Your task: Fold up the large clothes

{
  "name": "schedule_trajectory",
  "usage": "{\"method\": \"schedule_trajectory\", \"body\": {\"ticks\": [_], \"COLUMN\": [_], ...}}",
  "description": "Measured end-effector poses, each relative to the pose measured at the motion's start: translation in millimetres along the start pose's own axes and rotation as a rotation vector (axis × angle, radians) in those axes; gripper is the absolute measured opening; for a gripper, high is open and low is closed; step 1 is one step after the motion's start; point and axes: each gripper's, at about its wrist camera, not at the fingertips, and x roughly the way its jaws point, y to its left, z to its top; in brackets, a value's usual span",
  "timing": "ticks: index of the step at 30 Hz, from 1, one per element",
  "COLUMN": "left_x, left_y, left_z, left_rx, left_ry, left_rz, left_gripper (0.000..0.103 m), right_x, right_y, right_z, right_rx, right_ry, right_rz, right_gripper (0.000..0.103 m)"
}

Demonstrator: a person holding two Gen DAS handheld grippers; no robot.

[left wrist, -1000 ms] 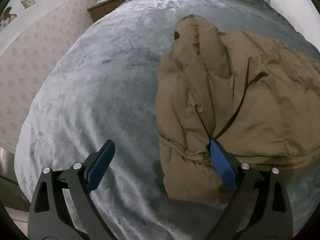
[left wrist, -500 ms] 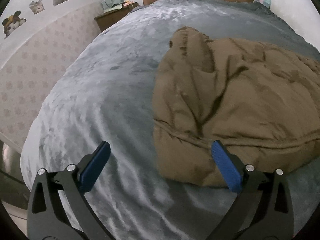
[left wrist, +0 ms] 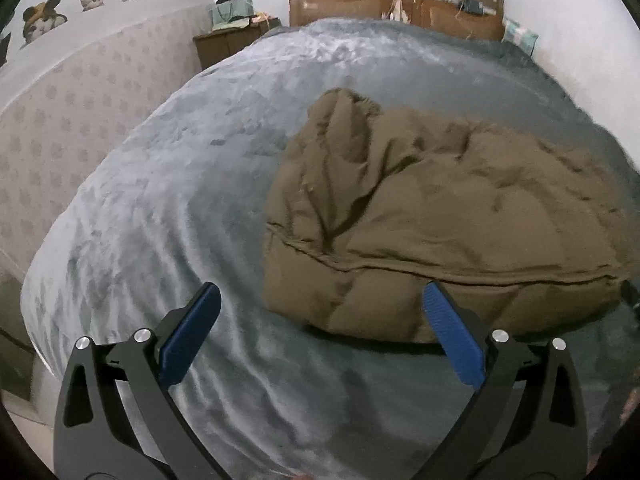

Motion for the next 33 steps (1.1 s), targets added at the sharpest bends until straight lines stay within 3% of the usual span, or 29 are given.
{"method": "schedule_trajectory", "body": {"ticks": [5,11,15,23,33], "left_x": [-21.0,-32.5,-39.3,-57.2,-104.2], "left_y": [-12.8,-18.3,-17.2,-20.0,-33.1], "left_z": [-10.3,-17.7,-17.0,-17.2,0.7], "left_rx": [-0.007,0.032,0.02,0.02,0.053], "left_ry": [-0.014,-0.055,-0.053,-0.088,-0.156], "left_rz": [-0.027,0.001,-0.066,-0.088,-0.103], "left_gripper": [0.1,0.1,0.1,0.1,0.1], "right_x": [-22.0,-38.7,-48.5,-57.2,-105.7], "right_y": [18.7,33.6,40.4,45.2,42.0], "right_z": [-2.5,-3.0,-4.6,-6.7,22.6], "right_rx": [-0.016,-0.027,-0.044,-0.046,-0.006], "right_ry": [-0.069,-0.082,-0.088,-0.076,-0.141], "right_rz": [-0.014,-0.004,-0.014,-0.014,-0.023], "right_gripper": [0.101,0.101,0.101,0.101,0.101]}}
